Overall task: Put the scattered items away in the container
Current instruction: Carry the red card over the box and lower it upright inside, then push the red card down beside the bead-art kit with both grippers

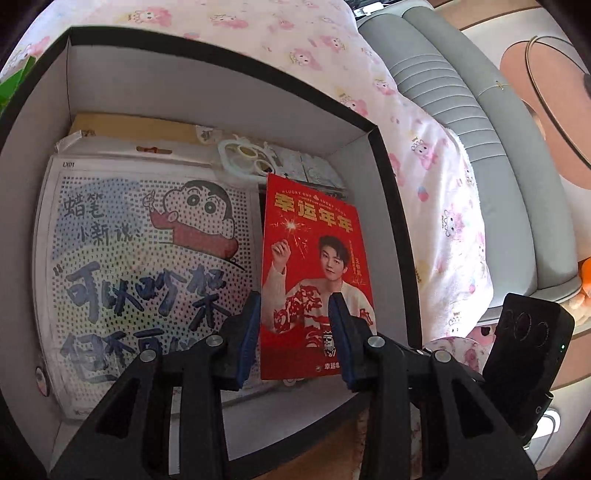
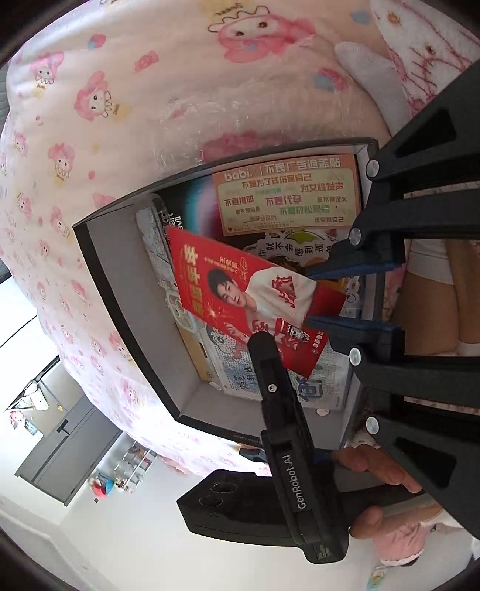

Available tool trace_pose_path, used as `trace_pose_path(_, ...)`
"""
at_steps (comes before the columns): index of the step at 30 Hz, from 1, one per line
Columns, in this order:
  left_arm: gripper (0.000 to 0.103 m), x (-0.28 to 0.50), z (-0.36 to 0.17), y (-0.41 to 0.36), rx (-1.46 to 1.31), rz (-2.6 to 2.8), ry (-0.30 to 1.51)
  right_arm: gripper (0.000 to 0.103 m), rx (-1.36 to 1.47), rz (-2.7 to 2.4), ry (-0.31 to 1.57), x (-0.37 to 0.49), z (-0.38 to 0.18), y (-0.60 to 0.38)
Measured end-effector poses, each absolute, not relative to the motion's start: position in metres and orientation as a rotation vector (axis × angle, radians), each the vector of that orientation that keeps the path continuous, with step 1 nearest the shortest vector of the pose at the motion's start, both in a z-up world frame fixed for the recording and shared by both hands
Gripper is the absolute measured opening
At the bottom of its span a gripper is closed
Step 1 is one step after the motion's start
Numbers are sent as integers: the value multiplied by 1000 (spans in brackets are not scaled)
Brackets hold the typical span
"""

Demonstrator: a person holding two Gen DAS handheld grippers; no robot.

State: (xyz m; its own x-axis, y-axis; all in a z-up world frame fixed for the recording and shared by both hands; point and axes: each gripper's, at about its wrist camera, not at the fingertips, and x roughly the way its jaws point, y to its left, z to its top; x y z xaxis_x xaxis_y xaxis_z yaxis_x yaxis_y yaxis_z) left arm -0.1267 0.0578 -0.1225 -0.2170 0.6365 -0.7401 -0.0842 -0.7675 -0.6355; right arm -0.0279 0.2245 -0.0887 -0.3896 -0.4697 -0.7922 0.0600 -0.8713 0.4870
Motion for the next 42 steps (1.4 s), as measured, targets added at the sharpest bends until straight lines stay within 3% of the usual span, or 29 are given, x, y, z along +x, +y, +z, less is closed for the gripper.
trace_pose_path(6, 36, -124, -133, 62, -1631, 1996, -642, 17, 1526, -2366, -463, -30, -89, 222)
trace_pose_path(16, 36, -121, -144, 57, -1671, 1996, -649, 17, 1549, -2354, -484, -33, -89, 229)
trace_pose_path(22, 36, -126, -142, 48, -1683, 2031, -627, 17, 1451, -2464, -330, -52, -57, 229)
trace_pose_path(28, 36, -124, -141, 53, -1716, 2029, -617, 17, 1482, -2419, -420, -60, -84, 230)
trace_pose_path(33, 38, -121, -137, 70, -1717, 1976, -565, 17, 1471, -2494, -285, -58, -86, 219)
trace_pose_path(42, 36, -119, -128, 70, -1681, 2009, -540, 17, 1488, -2499, -465, -67, -90, 245)
